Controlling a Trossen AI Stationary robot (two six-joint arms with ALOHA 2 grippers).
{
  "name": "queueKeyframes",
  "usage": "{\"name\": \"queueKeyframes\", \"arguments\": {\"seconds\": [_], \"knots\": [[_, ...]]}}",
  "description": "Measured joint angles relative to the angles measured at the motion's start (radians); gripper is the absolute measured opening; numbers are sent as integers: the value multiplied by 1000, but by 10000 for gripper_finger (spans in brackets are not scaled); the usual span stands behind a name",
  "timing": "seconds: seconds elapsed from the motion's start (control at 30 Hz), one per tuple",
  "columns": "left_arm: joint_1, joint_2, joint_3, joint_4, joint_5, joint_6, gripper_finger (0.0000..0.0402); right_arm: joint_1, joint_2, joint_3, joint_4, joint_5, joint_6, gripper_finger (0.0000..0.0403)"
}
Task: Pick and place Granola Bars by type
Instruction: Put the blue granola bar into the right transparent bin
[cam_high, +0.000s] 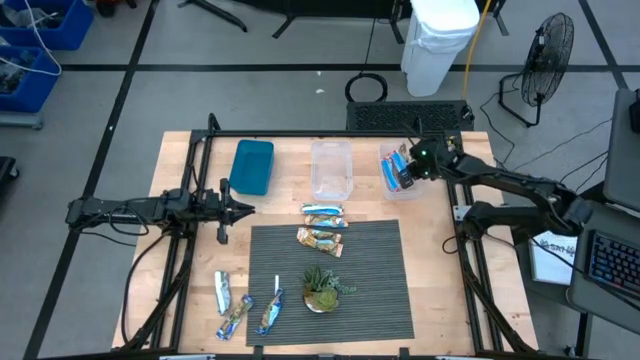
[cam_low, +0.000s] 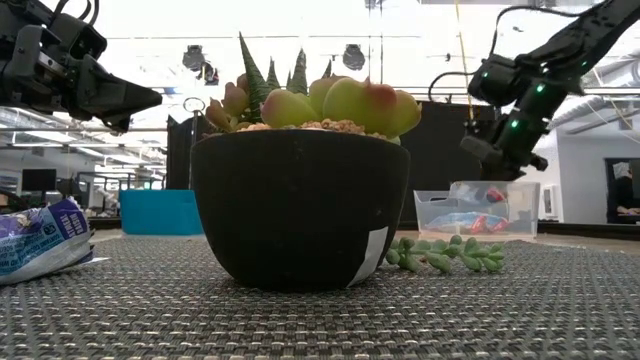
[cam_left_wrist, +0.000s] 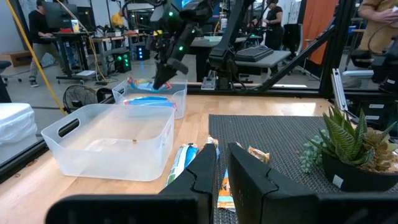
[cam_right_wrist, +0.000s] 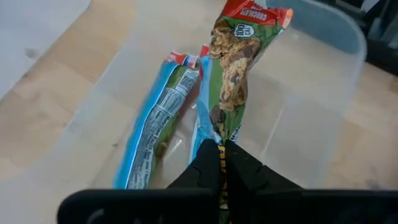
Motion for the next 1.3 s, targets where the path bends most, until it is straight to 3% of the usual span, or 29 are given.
{"name": "queueKeyframes", "arguments": {"seconds": [0.33, 0.7, 1.3], "knots": [[0, 0, 0, 0, 0, 0, 47, 2, 126, 5, 24, 7, 7, 1], [0, 0, 0, 0, 0, 0, 47, 52, 107, 0, 53, -85, 34, 1], [0, 0, 0, 0, 0, 0, 47, 55, 107, -1, 33, -81, 53, 15]]}}
